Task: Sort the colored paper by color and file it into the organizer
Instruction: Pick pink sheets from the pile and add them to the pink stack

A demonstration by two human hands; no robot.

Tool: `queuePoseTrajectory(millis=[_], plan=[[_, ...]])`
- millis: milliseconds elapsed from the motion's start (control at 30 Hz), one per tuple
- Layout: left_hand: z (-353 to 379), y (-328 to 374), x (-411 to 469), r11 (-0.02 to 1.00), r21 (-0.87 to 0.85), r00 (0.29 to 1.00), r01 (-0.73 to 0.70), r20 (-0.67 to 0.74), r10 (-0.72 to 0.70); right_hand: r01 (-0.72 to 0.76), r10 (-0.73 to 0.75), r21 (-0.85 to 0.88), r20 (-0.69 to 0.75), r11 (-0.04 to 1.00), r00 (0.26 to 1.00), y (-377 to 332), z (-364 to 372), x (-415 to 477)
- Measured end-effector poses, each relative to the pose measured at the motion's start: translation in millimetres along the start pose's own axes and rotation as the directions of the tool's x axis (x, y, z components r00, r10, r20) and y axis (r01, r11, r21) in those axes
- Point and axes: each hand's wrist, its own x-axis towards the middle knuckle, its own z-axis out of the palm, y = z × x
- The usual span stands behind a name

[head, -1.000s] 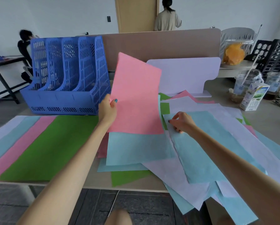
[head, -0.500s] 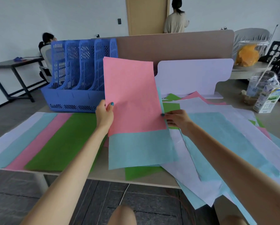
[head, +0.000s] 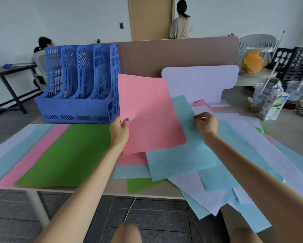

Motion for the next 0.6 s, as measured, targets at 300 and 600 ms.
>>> queuePoseTrajectory(millis=[300, 600], plan=[[29, 9, -15, 1.0, -0.017, 0.997, 0.015, 0.07, -0.014, -0.054, -0.023, -0.402, -0.184, 0.914, 0.983, 48, -74, 26], [59, 21, -35, 0.999, -0.051, 0.987, 0.0, 0.158, 0.008, -0.038, 0.033, 0.024, 0.17, 0.999, 0.985, 24, -40, 1]])
